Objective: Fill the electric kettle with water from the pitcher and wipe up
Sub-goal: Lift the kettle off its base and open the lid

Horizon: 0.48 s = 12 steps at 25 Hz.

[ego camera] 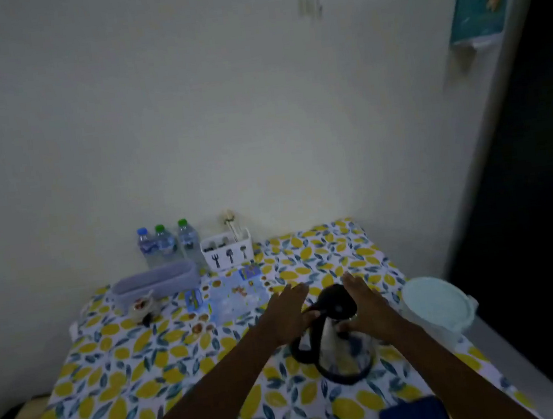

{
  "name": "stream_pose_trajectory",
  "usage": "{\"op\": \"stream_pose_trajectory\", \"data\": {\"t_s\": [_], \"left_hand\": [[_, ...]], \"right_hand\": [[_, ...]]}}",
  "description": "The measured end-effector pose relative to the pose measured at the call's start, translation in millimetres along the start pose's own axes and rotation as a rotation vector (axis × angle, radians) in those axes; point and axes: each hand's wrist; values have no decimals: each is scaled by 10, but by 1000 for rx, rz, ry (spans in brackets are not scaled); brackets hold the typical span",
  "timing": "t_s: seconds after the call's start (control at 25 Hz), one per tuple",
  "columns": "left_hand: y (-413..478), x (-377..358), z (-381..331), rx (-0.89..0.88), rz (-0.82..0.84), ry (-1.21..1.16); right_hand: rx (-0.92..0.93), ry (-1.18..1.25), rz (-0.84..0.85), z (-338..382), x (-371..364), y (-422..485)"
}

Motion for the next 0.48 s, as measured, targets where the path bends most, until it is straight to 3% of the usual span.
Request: {"op": "stream_pose_trajectory", "data": {"t_s": [0.12, 0.2, 0.48], "left_hand": [[-16, -432, -62, -3, -110, -234], [25, -724, 24, 16, -200, -355], [157, -724, 144, 92, -264, -468]], "right_hand": [[50, 165, -137, -23, -340, -90], [-18, 275, -247, -24, -589, -134], [-55, 128, -362, -45, -698, -29]]}}
Point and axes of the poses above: each hand's wrist, its own y-axis towards the middle knuckle, its own x-axis out of the back of the hand, z = x × y, and after that the axes turned 8 degrees about -y, right-handed
